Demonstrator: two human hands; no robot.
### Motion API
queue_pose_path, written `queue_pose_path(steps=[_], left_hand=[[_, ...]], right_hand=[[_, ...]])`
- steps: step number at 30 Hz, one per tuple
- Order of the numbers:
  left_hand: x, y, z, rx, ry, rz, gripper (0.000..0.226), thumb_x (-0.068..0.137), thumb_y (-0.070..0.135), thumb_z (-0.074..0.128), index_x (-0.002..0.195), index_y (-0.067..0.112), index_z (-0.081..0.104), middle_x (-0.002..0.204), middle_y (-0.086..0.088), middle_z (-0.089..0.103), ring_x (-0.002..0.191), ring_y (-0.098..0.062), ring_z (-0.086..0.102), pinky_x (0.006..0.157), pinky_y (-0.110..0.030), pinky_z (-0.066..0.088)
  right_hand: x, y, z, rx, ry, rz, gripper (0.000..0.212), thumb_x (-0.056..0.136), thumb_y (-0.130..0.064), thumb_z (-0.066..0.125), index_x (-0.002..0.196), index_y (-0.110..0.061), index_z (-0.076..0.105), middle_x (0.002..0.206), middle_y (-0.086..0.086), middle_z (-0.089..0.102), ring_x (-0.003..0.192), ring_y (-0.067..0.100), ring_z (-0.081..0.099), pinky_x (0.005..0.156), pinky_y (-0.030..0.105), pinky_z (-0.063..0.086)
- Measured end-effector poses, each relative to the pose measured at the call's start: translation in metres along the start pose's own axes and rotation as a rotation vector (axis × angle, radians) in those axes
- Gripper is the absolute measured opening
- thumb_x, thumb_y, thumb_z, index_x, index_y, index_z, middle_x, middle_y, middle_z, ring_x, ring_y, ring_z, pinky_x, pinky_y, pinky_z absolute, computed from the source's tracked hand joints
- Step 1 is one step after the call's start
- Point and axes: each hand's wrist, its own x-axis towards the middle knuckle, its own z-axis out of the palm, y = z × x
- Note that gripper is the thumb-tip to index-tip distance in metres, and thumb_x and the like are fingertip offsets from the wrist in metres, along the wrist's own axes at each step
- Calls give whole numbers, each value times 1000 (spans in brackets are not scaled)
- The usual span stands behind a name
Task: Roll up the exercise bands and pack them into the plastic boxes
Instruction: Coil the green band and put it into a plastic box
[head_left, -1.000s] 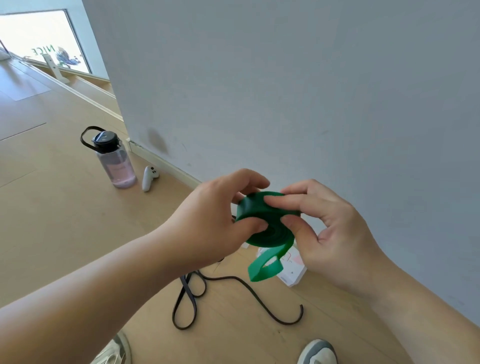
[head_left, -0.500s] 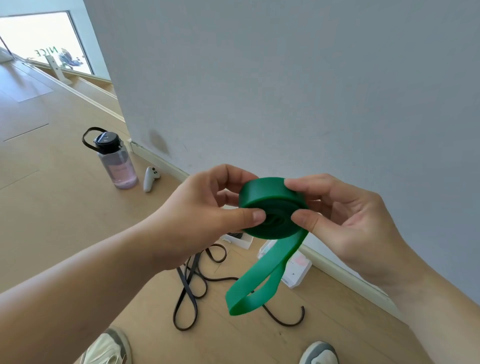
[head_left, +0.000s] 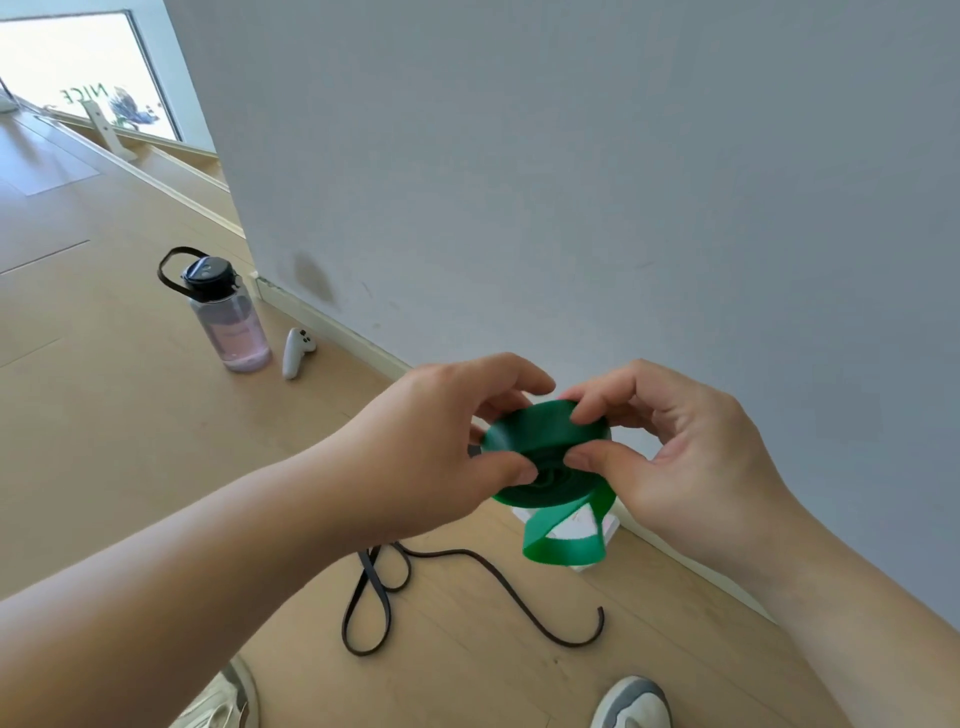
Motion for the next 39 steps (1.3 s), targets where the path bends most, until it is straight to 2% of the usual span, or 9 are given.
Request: queue_pose_path(steps=[8, 13, 15, 18, 23, 26, 29, 35, 39], left_hand=[[2, -5, -4, -281, 121, -20, 40, 85, 14, 81, 110, 44, 69, 98, 19, 69, 97, -1, 66, 81, -27, 63], [3, -13, -2, -464, 188, -18, 38, 87, 22, 81, 115, 45, 70, 106, 6, 75, 104, -15, 70, 92, -42, 60], [2, -15, 2, -408, 143, -32, 35, 87, 21, 80, 114, 40, 68, 105, 7, 75, 107, -12, 70, 91, -36, 60], [0, -13, 5, -29, 140, 32, 36, 84, 28, 81, 113, 36, 62, 110, 19, 70, 109, 1, 64, 93, -26, 58], [-2, -6, 10, 129, 56, 88, 48, 86, 24, 77, 124, 40, 52, 113, 20, 68, 105, -5, 65, 88, -33, 58], [2, -9, 7, 15, 83, 59, 46, 87, 17, 77, 121, 42, 59, 108, 20, 69, 108, -2, 64, 86, -30, 61], [4, -11, 2, -131, 155, -16, 41, 87, 13, 77, 112, 44, 65, 101, 19, 70, 104, 3, 65, 83, -30, 63], [4, -11, 2, -624, 197, -127, 36, 92, -2, 71, 112, 28, 70, 108, -1, 76, 102, -22, 74, 91, -51, 61], [3, -16, 12, -295, 194, -84, 33, 85, 15, 81, 109, 32, 64, 116, 12, 71, 109, -2, 69, 94, -34, 60]], right_hand=[[7, 9, -6, 306, -49, 62, 40, 80, 6, 78, 105, -25, 77, 113, 1, 78, 109, 22, 74, 100, 41, 57], [10, 8, -4, 452, 121, 63, 38, 82, 11, 73, 108, -16, 76, 98, 3, 82, 92, 18, 78, 81, 24, 62], [9, 9, -3, 394, 155, 55, 37, 81, 12, 75, 100, -19, 79, 96, 0, 82, 91, 16, 78, 84, 26, 62], [5, 7, 0, 102, 92, -46, 40, 81, 14, 76, 93, -23, 83, 101, -8, 80, 98, 10, 75, 88, 20, 59], [-1, 5, 9, -57, 8, -137, 35, 77, 17, 77, 87, -16, 83, 102, -14, 77, 100, 4, 72, 82, 12, 55], [1, 6, 6, 92, 57, 13, 28, 73, 5, 86, 81, -22, 81, 103, -20, 78, 101, 1, 72, 84, 13, 56], [6, 9, 3, 260, 94, 83, 29, 76, -2, 86, 93, -25, 80, 112, -11, 79, 109, 10, 73, 97, 30, 58], [10, 13, 1, 411, 94, 112, 42, 88, 3, 74, 111, -31, 79, 103, 4, 80, 98, 26, 76, 91, 37, 61], [7, 13, 1, 256, 50, 62, 40, 88, 10, 71, 105, -24, 82, 102, -2, 80, 98, 15, 75, 90, 27, 61]])
